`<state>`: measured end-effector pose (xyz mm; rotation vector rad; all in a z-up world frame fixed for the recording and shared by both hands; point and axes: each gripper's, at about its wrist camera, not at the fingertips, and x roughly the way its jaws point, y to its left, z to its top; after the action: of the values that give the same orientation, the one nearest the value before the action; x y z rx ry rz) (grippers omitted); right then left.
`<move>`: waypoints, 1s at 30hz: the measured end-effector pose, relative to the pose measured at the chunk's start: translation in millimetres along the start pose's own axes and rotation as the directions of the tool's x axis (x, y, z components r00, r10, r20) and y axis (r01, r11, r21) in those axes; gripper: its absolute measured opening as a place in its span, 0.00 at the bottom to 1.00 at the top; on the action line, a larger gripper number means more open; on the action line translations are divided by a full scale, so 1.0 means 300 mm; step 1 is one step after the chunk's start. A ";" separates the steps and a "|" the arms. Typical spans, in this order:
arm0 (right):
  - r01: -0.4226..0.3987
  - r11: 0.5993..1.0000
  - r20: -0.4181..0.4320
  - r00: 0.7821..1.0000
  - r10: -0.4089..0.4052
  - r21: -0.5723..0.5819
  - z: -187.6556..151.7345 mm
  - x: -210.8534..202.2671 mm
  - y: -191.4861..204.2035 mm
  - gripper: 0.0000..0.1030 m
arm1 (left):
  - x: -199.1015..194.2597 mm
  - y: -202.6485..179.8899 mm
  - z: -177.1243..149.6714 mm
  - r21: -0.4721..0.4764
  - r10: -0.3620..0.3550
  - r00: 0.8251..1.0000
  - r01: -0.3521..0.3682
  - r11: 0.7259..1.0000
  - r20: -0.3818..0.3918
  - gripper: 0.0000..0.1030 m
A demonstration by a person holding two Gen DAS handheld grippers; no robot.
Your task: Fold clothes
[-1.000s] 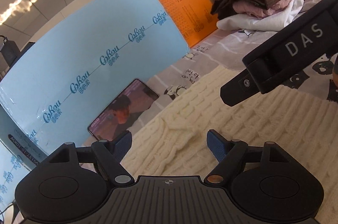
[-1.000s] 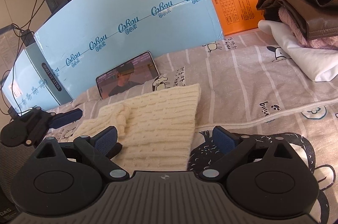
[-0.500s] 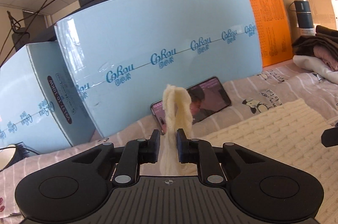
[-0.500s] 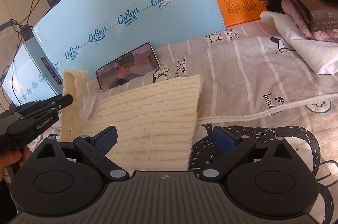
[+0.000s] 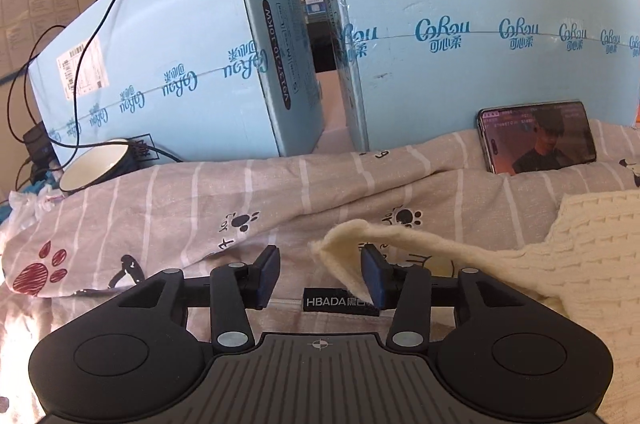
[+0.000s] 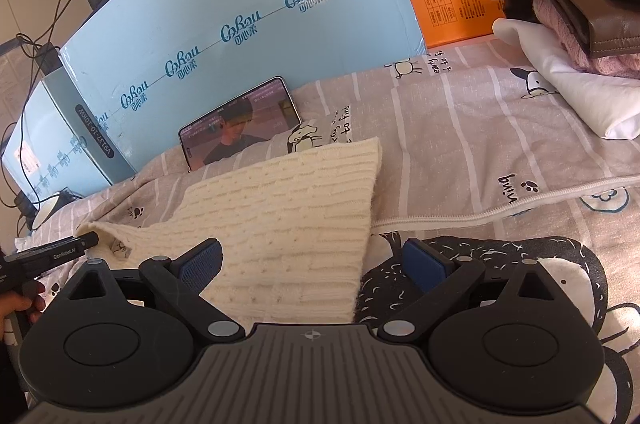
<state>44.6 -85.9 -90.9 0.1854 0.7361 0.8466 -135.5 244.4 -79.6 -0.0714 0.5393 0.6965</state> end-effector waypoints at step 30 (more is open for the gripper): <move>-0.043 0.974 -0.097 0.993 0.066 0.224 0.187 0.261 -0.082 0.33 | 0.162 0.013 -0.010 -0.331 -0.309 0.948 0.267 0.905 -0.082 0.23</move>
<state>130.7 -37.2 -100.4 0.3647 0.9274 0.8303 -108.3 275.6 -105.8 -0.4935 0.5261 0.4830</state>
